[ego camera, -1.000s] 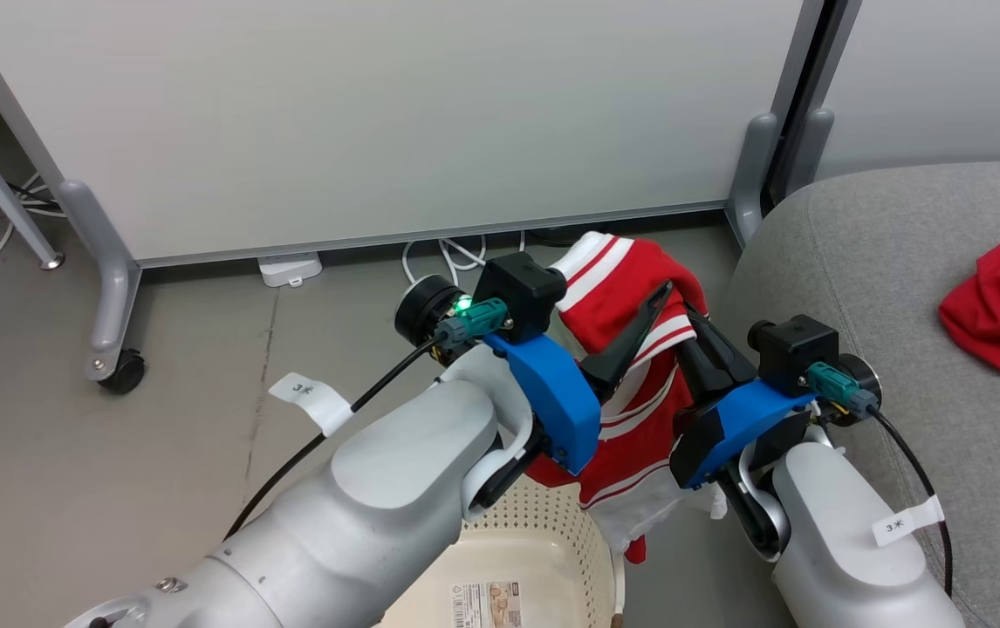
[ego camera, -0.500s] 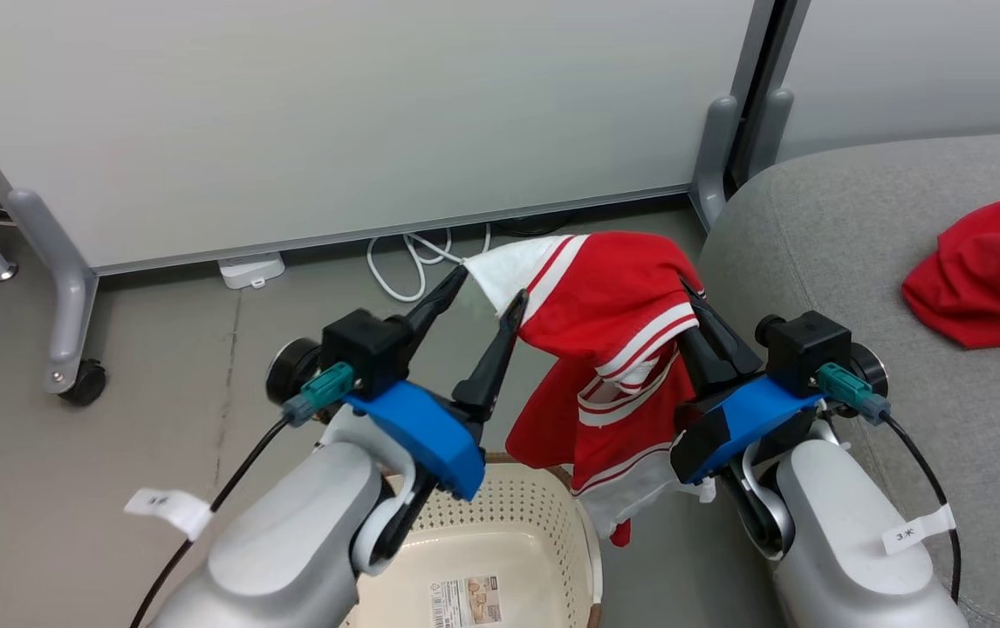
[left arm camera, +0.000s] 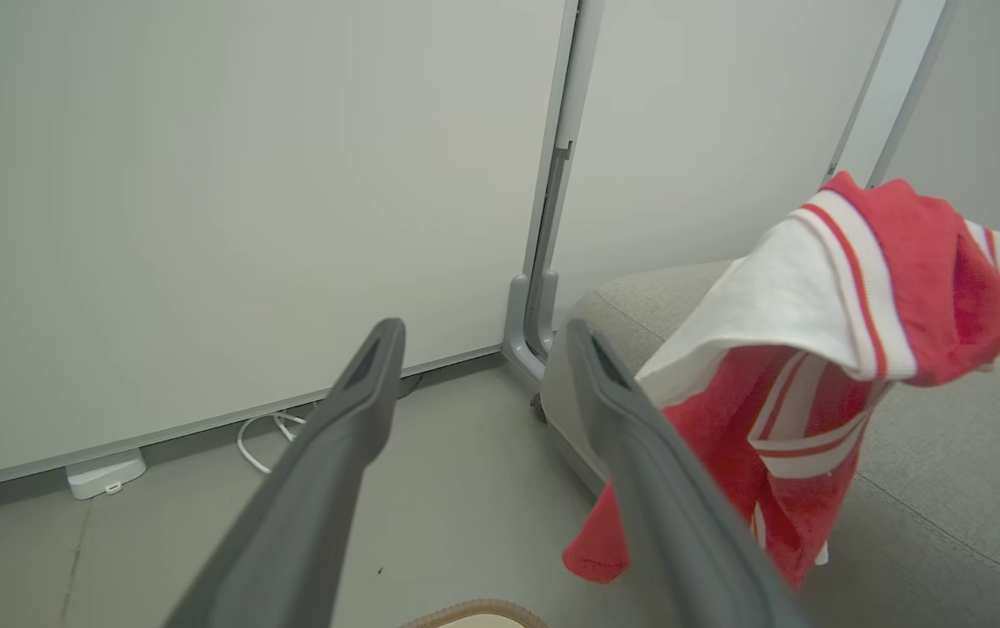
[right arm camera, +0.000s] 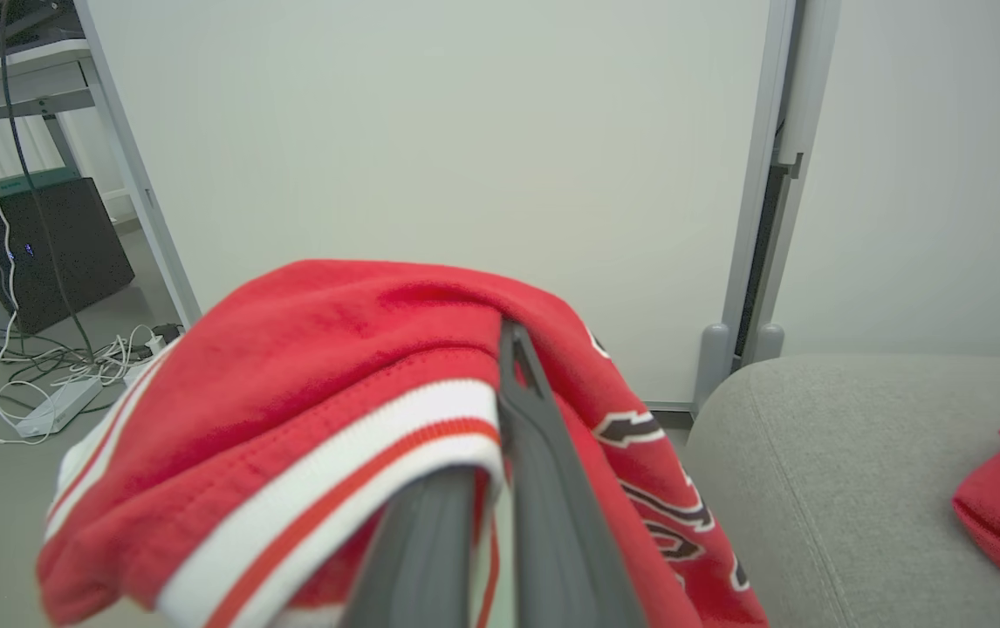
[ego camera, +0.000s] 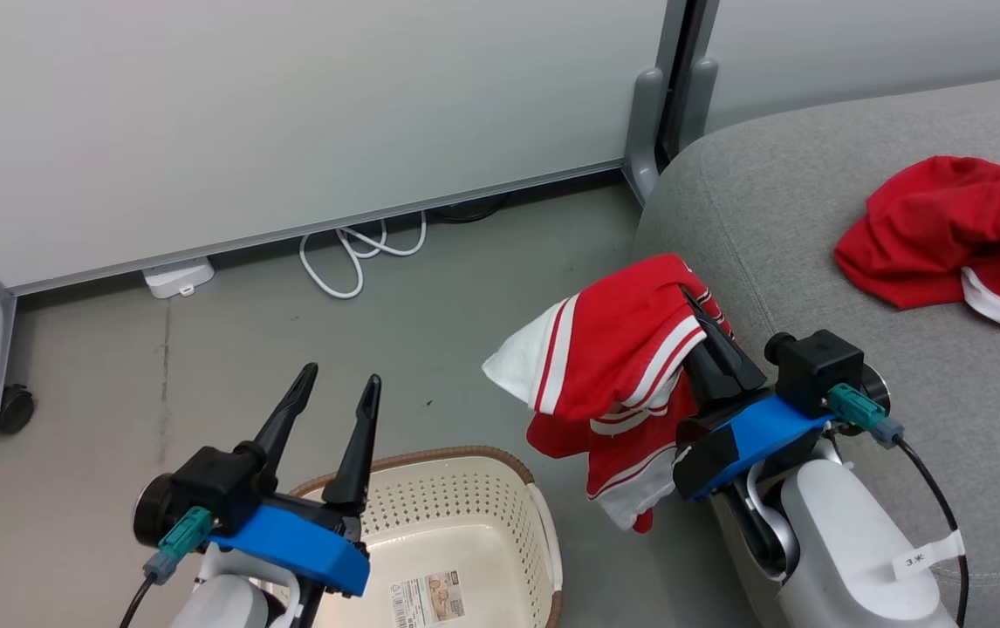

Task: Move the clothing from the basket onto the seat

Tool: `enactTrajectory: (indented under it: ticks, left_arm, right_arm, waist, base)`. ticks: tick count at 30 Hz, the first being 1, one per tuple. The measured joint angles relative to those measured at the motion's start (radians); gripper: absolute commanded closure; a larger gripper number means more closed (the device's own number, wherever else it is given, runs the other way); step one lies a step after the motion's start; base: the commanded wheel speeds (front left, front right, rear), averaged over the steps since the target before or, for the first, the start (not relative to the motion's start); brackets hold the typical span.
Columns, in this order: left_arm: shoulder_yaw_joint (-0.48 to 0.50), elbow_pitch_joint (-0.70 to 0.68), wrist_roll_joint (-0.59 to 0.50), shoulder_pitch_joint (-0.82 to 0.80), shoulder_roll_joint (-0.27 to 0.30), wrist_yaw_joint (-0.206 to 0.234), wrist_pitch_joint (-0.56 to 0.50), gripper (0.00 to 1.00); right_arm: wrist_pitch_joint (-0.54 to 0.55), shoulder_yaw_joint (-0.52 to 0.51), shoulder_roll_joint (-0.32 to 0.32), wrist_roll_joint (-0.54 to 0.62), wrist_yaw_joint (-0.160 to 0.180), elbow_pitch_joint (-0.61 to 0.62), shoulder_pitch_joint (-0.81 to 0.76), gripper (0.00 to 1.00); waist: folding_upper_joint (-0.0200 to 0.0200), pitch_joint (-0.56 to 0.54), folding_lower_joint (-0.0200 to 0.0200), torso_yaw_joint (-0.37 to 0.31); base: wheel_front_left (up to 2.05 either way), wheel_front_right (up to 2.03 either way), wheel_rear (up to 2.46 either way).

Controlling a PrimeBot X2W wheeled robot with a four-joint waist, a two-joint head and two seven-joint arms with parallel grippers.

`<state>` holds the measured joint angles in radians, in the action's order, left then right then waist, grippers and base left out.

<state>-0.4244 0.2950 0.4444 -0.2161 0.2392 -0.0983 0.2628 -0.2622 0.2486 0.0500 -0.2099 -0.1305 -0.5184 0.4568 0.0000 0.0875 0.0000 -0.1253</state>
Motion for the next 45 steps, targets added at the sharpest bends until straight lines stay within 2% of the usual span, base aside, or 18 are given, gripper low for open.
enactTrajectory:
  ticks: [5,10,16,22,45]
  left_arm:
    - [0.092,0.007,-0.050,0.058,-0.029,-0.016,0.000,0.00]
    - [0.144,0.007,-0.088,0.082,-0.057,-0.026,0.000,0.00]
    - [0.158,0.008,-0.112,0.090,-0.075,-0.028,0.000,0.00]
    - [0.154,0.000,-0.113,0.090,-0.063,-0.028,0.000,0.00]
    - [0.174,-0.042,-0.124,0.069,-0.022,-0.031,0.000,0.00]
  right_arm:
    - [0.000,-0.002,0.000,0.019,0.000,0.004,-0.029,1.00]
    - [0.000,-0.009,0.000,0.035,0.000,0.018,-0.052,1.00]
    - [0.000,-0.012,0.000,0.032,0.000,0.034,-0.065,1.00]
    - [0.000,-0.002,0.000,0.028,0.000,0.058,-0.073,1.00]
    - [0.000,0.007,0.000,0.003,0.000,0.190,-0.144,1.00]
  waist:
    - [0.0000,0.000,0.0000,-0.026]
    - [0.0000,0.002,0.0000,-0.043]
    - [0.0000,0.003,0.0000,-0.060]
    - [0.0000,0.011,0.0000,-0.095]
    - [0.0000,0.078,0.0000,-0.379]
  base:
    - [0.00,0.00,0.00]
    - [0.00,0.00,0.00]
    - [0.00,0.00,0.00]
    - [0.00,0.00,0.00]
    - [0.00,0.00,0.00]
